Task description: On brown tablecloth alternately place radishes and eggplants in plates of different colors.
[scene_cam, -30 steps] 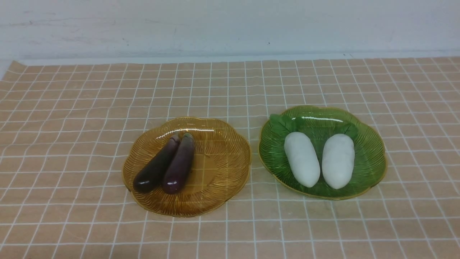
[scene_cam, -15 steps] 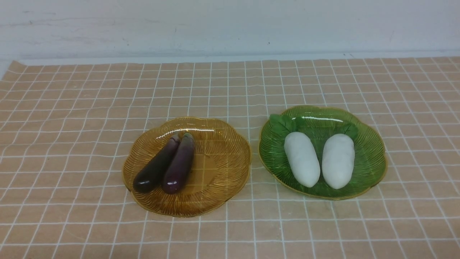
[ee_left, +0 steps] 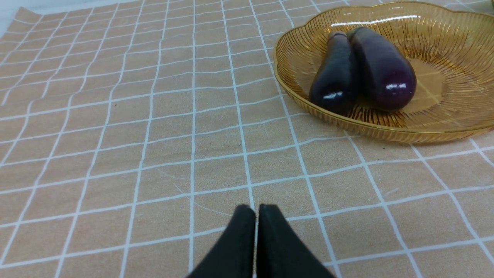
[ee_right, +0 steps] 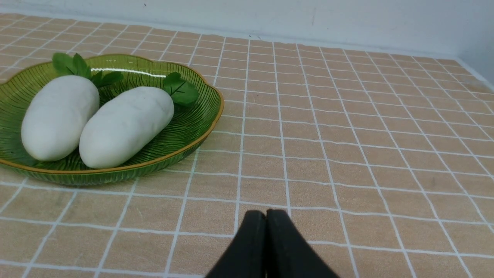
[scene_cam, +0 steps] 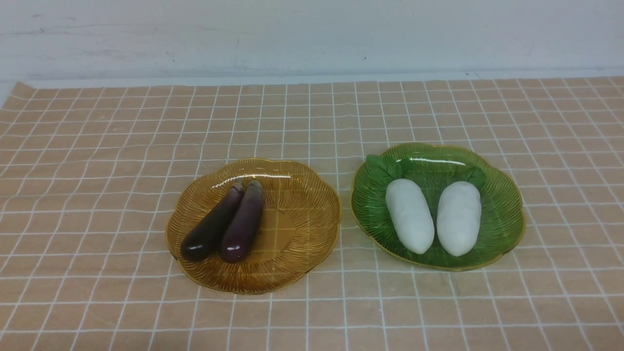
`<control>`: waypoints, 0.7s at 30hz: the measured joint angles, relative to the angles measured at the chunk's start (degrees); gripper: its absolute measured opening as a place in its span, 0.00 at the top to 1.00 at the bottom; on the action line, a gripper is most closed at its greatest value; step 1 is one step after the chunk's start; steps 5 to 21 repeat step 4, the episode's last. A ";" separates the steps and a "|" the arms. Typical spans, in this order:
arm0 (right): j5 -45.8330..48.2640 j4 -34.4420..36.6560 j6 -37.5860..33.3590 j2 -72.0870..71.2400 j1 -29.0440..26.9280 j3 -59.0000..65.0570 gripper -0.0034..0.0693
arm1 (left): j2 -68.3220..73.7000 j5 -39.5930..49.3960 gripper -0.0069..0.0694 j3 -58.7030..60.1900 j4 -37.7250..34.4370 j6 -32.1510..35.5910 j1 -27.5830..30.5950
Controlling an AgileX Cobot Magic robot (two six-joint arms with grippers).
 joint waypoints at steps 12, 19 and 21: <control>0.00 0.00 0.00 0.00 0.00 0.00 0.97 | 0.00 0.00 0.91 0.00 0.00 0.00 0.00; 0.00 0.00 0.00 0.00 0.00 0.00 0.97 | 0.00 0.00 0.91 0.00 0.00 0.00 0.00; 0.00 0.00 0.00 0.00 0.00 0.00 0.97 | 0.00 0.00 0.91 0.00 0.00 0.00 0.00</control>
